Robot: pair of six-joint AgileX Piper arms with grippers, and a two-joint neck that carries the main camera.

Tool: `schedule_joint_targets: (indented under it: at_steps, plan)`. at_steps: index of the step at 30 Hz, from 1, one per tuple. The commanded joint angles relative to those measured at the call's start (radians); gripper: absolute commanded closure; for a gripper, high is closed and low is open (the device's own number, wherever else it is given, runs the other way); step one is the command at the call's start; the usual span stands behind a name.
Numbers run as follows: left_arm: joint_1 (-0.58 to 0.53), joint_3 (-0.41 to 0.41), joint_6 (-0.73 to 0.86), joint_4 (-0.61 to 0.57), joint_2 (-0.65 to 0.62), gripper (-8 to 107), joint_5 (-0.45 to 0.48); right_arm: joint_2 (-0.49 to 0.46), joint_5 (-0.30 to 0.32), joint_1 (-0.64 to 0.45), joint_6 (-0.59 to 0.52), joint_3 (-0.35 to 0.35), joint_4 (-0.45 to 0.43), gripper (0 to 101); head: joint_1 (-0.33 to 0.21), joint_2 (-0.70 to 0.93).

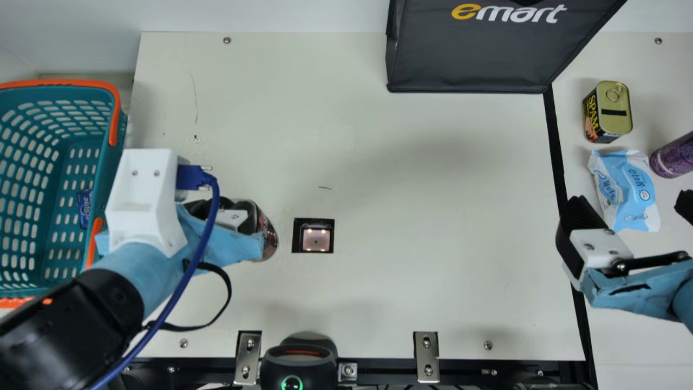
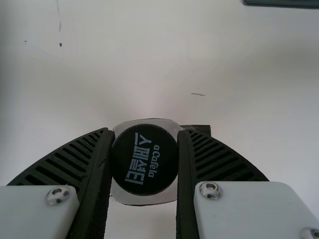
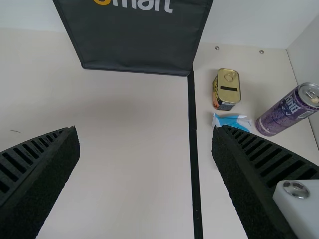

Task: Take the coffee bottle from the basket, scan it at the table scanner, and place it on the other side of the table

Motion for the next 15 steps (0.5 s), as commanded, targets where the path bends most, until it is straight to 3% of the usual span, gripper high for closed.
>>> schedule_joint_targets:
  at_steps: [1,15]
  plan:
    - [-0.032,-0.003,-0.012,0.001,0.003,107,0.003,0.000,0.000,0.000,0.000,0.000,0.000,6,-0.029,0.002]
    - [-0.129,0.005,-0.041,-0.021,0.000,107,-0.022,0.000,0.000,0.000,0.000,0.000,0.000,6,-0.029,0.002]
